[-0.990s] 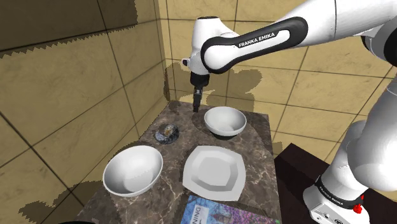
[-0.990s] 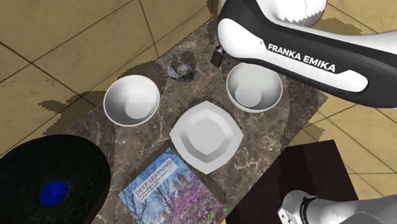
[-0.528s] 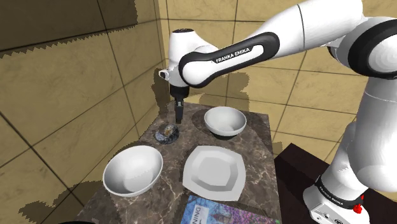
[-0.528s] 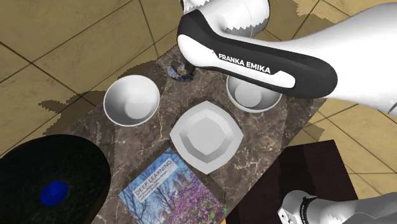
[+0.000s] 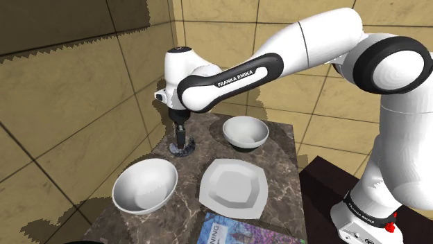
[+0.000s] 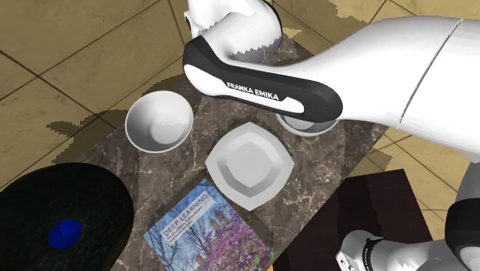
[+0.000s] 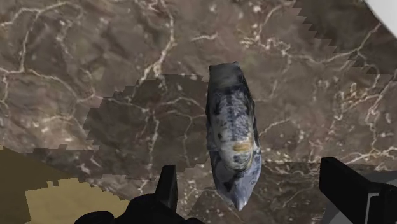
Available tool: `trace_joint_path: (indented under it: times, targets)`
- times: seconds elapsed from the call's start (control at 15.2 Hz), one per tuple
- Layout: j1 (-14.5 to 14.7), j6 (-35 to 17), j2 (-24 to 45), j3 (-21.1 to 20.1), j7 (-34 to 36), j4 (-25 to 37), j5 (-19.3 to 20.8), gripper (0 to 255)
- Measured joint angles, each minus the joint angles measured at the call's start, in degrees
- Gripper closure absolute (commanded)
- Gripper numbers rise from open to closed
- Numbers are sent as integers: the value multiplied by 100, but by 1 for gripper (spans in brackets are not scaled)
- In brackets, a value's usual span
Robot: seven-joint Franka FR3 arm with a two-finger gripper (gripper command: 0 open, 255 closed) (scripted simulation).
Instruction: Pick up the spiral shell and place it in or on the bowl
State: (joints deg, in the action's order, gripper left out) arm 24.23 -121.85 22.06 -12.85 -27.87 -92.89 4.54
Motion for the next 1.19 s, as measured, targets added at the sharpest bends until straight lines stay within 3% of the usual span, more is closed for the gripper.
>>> trace_joint_path:
  times: [0.73, 0.79, 1.19]
  targets:
    - [31, -318, 220, 20, 31, -102, 60, 0]
    - [31, -318, 220, 20, 31, -102, 60, 255]
    - [30, -326, 210, 17, 30, -105, 58, 255]
